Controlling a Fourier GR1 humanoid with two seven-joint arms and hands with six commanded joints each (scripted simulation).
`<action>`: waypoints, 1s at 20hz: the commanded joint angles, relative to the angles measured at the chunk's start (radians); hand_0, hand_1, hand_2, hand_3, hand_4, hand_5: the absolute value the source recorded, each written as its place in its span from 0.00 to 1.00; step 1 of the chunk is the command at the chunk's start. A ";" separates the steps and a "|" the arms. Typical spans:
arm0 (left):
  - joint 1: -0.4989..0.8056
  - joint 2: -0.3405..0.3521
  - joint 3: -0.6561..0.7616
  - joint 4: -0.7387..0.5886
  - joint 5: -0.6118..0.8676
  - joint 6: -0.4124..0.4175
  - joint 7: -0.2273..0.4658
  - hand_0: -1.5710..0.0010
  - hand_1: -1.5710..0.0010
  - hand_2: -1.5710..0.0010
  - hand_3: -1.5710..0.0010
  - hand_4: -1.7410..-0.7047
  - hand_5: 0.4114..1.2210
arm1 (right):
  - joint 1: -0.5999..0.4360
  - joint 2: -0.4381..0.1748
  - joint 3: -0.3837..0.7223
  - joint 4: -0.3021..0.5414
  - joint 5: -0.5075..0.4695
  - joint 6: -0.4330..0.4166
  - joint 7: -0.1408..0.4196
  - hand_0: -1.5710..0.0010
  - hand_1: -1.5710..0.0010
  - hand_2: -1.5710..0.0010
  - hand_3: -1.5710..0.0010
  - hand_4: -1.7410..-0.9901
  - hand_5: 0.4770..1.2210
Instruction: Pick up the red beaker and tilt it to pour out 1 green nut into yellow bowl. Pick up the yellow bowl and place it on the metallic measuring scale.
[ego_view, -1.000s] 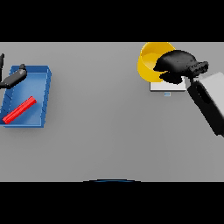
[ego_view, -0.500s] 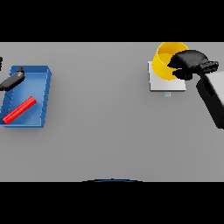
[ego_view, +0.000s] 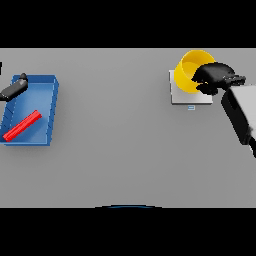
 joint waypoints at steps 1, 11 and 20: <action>-0.007 -0.015 -0.007 0.009 -0.005 0.002 0.006 1.00 1.00 1.00 1.00 0.90 0.40 | -0.003 0.010 0.002 0.009 -0.001 -0.003 0.002 0.01 0.10 0.00 0.06 0.03 1.00; -0.038 -0.041 -0.016 0.063 -0.018 -0.015 0.002 1.00 1.00 1.00 1.00 0.90 0.40 | -0.051 0.042 -0.008 0.115 -0.022 0.049 -0.008 0.75 0.77 0.67 0.62 0.44 0.46; -0.032 -0.042 -0.007 0.058 0.000 -0.019 -0.003 1.00 1.00 1.00 1.00 0.89 0.40 | -0.088 0.050 0.020 0.187 0.016 0.052 -0.076 0.97 0.97 0.93 0.78 0.58 0.34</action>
